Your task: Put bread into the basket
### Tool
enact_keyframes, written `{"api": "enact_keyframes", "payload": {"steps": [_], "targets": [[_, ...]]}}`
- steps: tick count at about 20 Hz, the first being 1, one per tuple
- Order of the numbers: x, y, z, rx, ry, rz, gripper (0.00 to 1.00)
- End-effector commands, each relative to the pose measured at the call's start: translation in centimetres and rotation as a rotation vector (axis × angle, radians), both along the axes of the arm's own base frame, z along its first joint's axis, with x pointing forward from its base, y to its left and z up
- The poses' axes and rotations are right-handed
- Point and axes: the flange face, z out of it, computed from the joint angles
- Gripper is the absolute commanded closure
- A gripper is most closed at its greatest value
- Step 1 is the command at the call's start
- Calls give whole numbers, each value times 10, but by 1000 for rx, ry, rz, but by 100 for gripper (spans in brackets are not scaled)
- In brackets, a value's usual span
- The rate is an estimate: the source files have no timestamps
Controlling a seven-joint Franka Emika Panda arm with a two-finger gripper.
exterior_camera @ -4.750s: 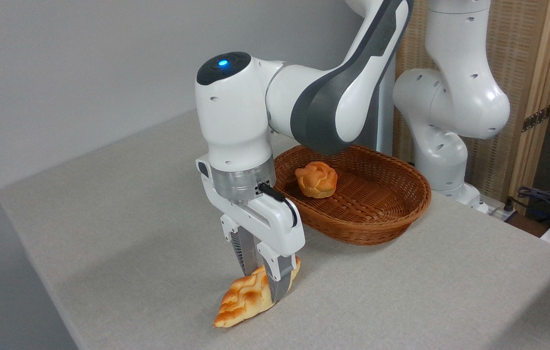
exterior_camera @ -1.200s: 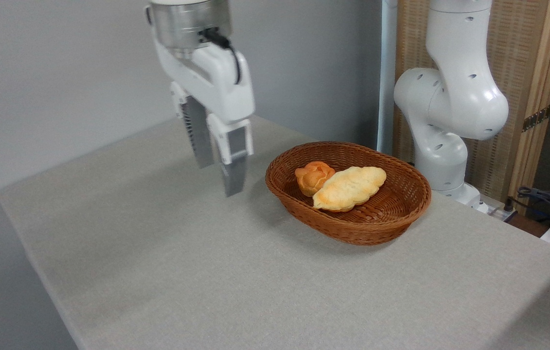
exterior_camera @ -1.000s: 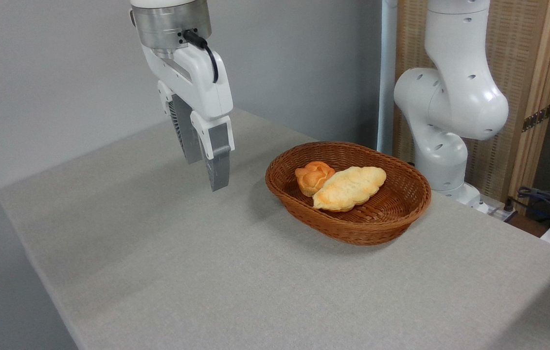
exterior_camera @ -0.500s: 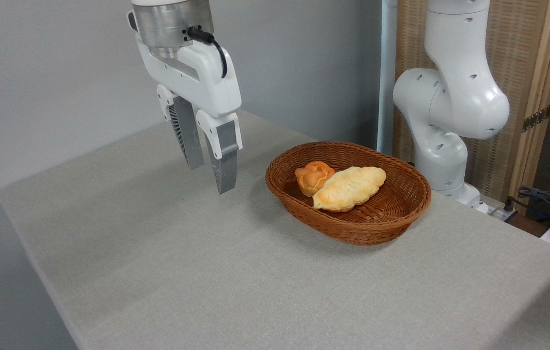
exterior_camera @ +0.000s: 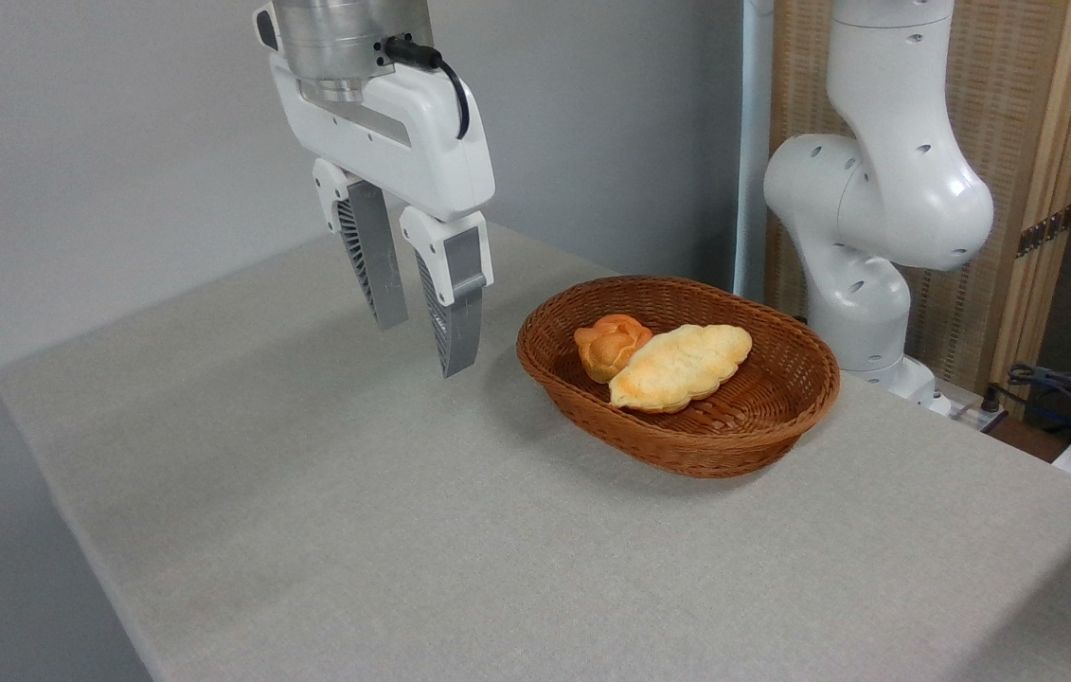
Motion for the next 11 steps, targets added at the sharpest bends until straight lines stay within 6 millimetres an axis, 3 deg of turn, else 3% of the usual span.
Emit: {"api": "enact_keyframes", "payload": {"steps": [1, 11], "targets": [[1, 3, 4, 12, 12, -2, 0], [1, 3, 4, 9, 11, 12, 0]]}}
